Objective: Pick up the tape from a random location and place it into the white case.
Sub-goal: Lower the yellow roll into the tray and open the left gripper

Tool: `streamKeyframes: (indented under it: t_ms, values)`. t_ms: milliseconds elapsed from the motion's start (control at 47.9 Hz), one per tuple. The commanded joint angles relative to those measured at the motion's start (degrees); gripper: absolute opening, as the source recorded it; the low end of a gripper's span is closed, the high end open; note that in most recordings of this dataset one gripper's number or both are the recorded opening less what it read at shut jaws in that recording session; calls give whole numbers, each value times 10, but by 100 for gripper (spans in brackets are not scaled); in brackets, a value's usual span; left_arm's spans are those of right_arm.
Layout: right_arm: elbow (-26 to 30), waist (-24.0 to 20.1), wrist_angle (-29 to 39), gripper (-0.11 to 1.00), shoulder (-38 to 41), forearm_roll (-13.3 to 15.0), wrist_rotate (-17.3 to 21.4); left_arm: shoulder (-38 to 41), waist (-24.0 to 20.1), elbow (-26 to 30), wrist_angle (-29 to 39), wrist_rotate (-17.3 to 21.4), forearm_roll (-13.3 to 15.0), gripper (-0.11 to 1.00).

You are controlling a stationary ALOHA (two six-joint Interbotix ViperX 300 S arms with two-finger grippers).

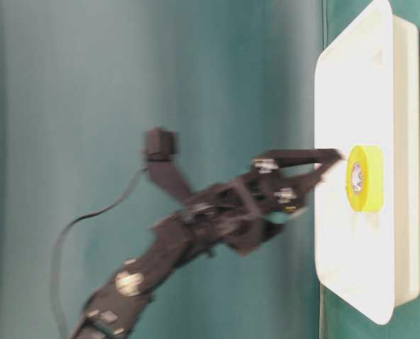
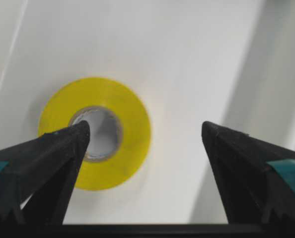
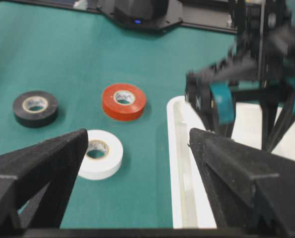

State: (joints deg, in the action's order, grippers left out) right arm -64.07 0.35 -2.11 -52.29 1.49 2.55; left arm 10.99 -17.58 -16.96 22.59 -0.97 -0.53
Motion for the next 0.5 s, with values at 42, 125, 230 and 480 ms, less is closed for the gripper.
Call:
streamKeyframes:
  t_ms: [42,125,230,480]
  values:
    - [14,1,-2,91,2,0,1,-66,2,9,15,1,1,99]
    - [15,1,-3,91,2,0,1,-89,3,7,22,2,1,99]
    - [15,1,-2,91,1,0,1,-99,2,3,25,2,1,99]
    - [15,1,-2,91,1,0,1,-102,9,-4,25,2,1,99]
